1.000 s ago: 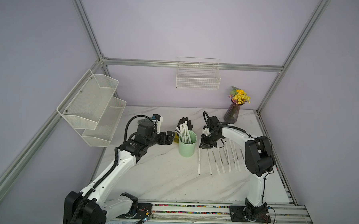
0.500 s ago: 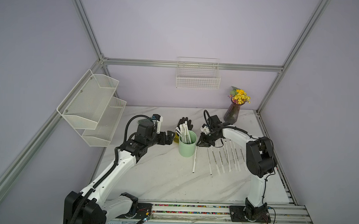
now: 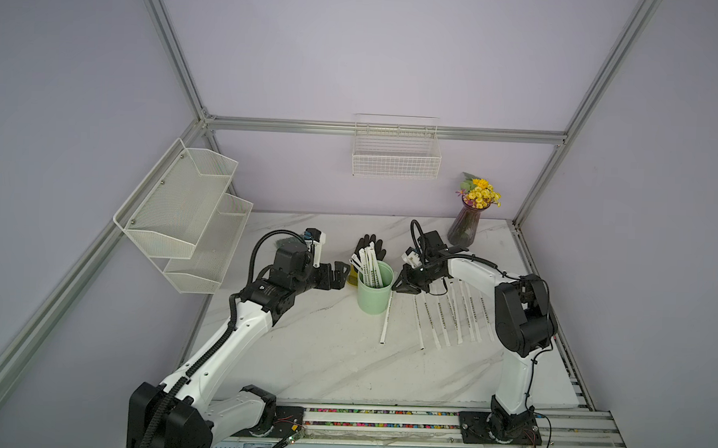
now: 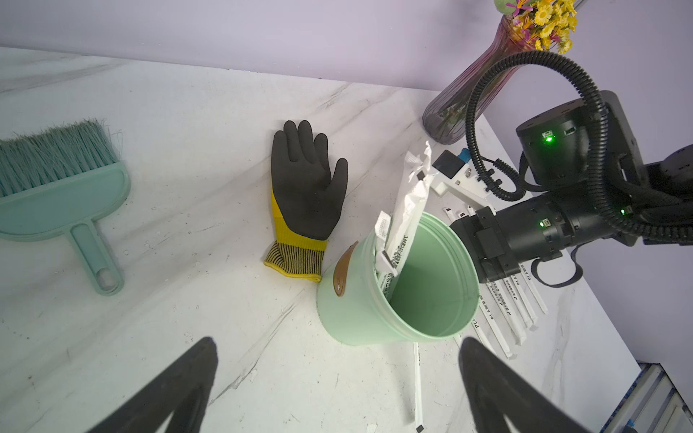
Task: Take the straws out of the storage container
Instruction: Place the straw at the center of the board.
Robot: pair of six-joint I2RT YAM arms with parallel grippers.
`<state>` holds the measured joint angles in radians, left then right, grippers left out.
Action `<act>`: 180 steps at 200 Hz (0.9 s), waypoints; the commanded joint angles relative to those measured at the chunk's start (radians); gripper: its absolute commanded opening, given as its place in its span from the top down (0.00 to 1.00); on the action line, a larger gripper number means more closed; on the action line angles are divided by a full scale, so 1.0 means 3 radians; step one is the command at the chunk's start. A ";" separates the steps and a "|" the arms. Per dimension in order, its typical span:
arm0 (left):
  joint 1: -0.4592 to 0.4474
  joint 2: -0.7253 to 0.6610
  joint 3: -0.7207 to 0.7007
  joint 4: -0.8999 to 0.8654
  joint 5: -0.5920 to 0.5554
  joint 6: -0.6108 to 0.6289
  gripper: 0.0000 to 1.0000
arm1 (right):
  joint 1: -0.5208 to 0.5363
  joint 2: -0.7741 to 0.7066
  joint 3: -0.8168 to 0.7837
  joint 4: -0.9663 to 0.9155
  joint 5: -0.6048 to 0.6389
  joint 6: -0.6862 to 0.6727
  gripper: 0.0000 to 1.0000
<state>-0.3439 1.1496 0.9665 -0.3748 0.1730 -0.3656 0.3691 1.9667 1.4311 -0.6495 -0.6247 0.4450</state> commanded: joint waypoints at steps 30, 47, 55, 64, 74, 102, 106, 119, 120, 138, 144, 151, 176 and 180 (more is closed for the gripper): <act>-0.0009 -0.0074 -0.0076 0.0121 0.0034 0.0002 0.00 | -0.0033 -0.0149 -0.0131 0.0349 -0.0235 0.0205 0.76; -0.0009 -0.0069 -0.0077 0.0125 0.0035 -0.0001 0.00 | -0.0036 -0.0166 -0.0161 0.0408 -0.0251 0.0250 0.76; -0.0009 -0.0069 -0.0077 0.0121 0.0035 0.0002 0.00 | -0.0043 -0.0178 -0.0192 0.0471 -0.0288 0.0292 0.76; -0.0009 -0.0073 -0.0076 0.0119 0.0037 0.0002 0.00 | -0.0048 -0.0198 -0.0205 0.0499 -0.0283 0.0316 0.76; -0.0009 -0.0074 -0.0077 0.0114 0.0029 0.0002 0.00 | -0.0054 -0.0217 -0.0219 0.0502 -0.0250 0.0322 0.76; -0.0009 -0.0080 -0.0077 0.0123 0.0029 -0.0001 0.00 | -0.0059 -0.0281 -0.0245 0.0489 -0.0234 0.0322 0.76; -0.0009 -0.0079 -0.0077 0.0123 0.0032 0.0001 0.00 | -0.0059 -0.0290 -0.0244 0.0474 -0.0215 0.0324 0.76; -0.0010 -0.0079 -0.0072 0.0121 0.0037 -0.0005 0.00 | -0.0059 -0.0329 -0.0238 0.0420 -0.0106 0.0332 0.76; -0.0009 -0.0079 -0.0072 0.0120 0.0037 -0.0004 0.00 | -0.0059 -0.0331 -0.0239 0.0415 -0.0098 0.0332 0.76; -0.0009 -0.0079 -0.0072 0.0114 0.0034 -0.0004 0.00 | -0.0058 -0.0427 -0.0219 0.0274 0.0162 0.0258 0.76; -0.0011 -0.0084 -0.0072 0.0111 0.0037 -0.0004 0.00 | -0.0058 -0.0473 -0.0182 0.0160 0.0265 0.0146 0.76; -0.0010 -0.0084 -0.0072 0.0111 0.0034 -0.0004 0.00 | -0.0045 -0.0532 -0.0154 0.0094 0.0404 0.0092 0.77; -0.0008 -0.0070 -0.0072 0.0126 0.0026 -0.0011 0.00 | 0.0026 -0.0888 -0.0123 0.0078 0.0766 -0.0076 0.77; -0.0009 -0.0069 -0.0072 0.0125 0.0027 -0.0010 0.00 | 0.0040 -0.0950 -0.0122 0.0088 0.0792 -0.0089 0.77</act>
<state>-0.3439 1.1496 0.9665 -0.3748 0.1753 -0.3656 0.3637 1.8027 1.3651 -0.6033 -0.5156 0.4808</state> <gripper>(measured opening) 0.993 0.231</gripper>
